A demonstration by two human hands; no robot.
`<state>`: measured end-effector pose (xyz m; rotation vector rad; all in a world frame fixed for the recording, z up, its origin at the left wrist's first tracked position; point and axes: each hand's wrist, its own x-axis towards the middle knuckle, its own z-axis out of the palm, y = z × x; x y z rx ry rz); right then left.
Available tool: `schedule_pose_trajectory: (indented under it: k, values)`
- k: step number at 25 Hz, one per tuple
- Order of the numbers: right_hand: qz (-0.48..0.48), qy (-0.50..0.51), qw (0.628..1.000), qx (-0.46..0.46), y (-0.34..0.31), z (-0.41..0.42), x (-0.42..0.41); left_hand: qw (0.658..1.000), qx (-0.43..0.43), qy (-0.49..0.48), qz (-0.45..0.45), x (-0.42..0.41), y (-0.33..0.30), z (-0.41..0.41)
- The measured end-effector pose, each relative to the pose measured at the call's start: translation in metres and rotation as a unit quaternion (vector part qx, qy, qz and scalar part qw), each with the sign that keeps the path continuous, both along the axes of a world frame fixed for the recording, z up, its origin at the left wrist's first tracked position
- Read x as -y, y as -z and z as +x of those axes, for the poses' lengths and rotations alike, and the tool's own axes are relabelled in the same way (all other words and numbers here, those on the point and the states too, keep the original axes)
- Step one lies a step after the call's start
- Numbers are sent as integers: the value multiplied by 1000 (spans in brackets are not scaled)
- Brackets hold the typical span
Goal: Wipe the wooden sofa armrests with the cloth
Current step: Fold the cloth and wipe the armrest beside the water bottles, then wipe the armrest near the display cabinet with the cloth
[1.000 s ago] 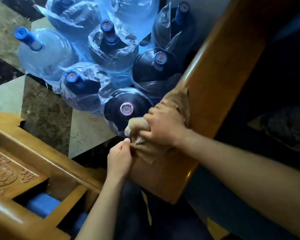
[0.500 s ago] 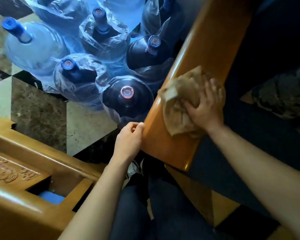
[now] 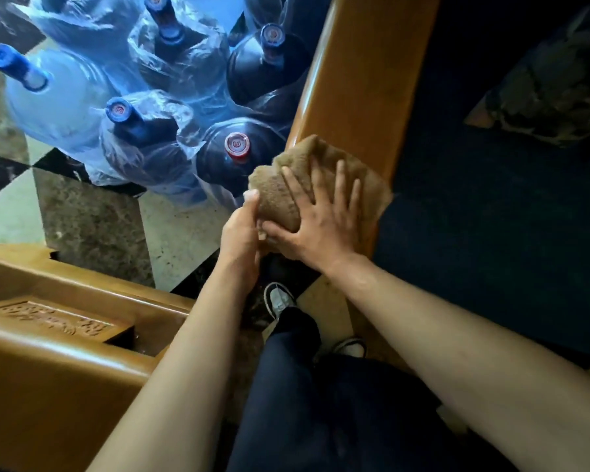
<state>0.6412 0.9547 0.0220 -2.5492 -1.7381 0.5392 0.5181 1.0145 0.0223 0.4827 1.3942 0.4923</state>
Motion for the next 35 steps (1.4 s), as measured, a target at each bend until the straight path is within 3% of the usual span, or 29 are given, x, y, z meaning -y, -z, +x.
schedule_pose_trajectory:
  k: [3, 6, 9, 11, 13, 15, 17, 20, 24, 25, 28, 30, 33, 35]
  values:
    - [32, -144, 989, -32, 5, 21, 0, 1000, 30, -2, -4, 12, 2, 0]
    - [49, -171, 984, -29, 7, 40, 39, 998, -22, -31, 41, 50, 1, 6]
    - [101, -100, 989, -48, 5, 30, 93, 996, -82, -46, 2, 107, -2, 27]
    - [148, -12, 986, -80, -1, 19, 117, 995, -54, -62, -55, 135, -7, 42]
    - [162, 111, 964, -180, -11, 17, 140, 994, 19, -18, -104, 153, -17, 49]
    - [193, 244, 888, -338, -26, 20, 170, 987, 64, 62, -130, 165, -36, 50]
    - [227, 326, 813, -426, -45, 25, 205, 976, 75, 159, -131, 180, -58, 51]
    - [257, 395, 708, -526, -87, 41, 261, 950, 103, 257, -142, 203, -97, 77]
    - [344, 562, 478, -581, -155, 111, 337, 909, 103, 388, -109, 247, -173, 148]
    - [343, 581, 448, -587, -165, 129, 355, 897, 103, 416, -105, 255, -188, 167]
    - [325, 531, 417, -663, -181, 163, 397, 842, 115, 517, -106, 278, -212, 223]
    - [349, 499, 415, -676, -184, 182, 428, 798, 120, 579, -113, 298, -219, 265]
    - [383, 596, 419, -567, -203, 213, 476, 734, 151, 654, -107, 333, -226, 334]
    - [431, 664, 362, -491, -209, 227, 518, 685, 158, 705, -95, 369, -229, 376]
